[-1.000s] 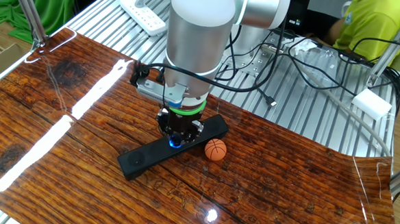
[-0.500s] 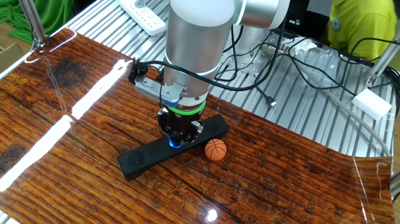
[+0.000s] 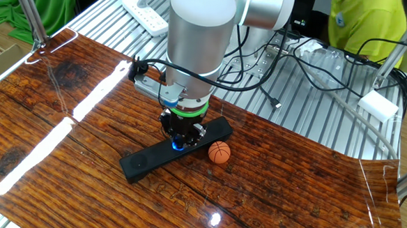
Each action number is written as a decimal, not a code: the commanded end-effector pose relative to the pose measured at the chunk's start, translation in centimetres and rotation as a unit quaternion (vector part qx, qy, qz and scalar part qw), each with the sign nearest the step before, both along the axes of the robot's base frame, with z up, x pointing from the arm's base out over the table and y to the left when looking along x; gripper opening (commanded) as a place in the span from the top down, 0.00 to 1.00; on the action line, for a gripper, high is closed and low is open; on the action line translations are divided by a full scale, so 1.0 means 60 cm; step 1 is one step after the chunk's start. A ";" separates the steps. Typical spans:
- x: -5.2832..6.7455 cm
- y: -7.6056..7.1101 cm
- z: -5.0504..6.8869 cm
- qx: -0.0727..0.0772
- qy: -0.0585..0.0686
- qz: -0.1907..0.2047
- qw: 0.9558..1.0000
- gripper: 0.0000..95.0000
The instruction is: Turn the knob to increase the volume of the speaker
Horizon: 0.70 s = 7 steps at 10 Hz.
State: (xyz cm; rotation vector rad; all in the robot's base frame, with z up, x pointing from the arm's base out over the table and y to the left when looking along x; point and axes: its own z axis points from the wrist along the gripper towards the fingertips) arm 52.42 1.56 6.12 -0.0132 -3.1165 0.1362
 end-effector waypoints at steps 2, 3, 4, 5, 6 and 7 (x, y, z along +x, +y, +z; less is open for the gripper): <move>0.001 0.000 -0.001 0.000 0.001 -0.020 1.000 1.00; 0.001 0.000 -0.001 0.001 0.001 -0.024 1.000 1.00; 0.001 0.000 -0.001 0.000 0.000 -0.032 0.999 1.00; 0.001 0.000 -0.001 -0.001 0.003 -0.044 0.999 1.00; 0.001 0.000 -0.001 -0.001 0.003 -0.049 0.999 1.00; 0.001 0.000 -0.001 -0.001 0.002 -0.055 0.999 1.00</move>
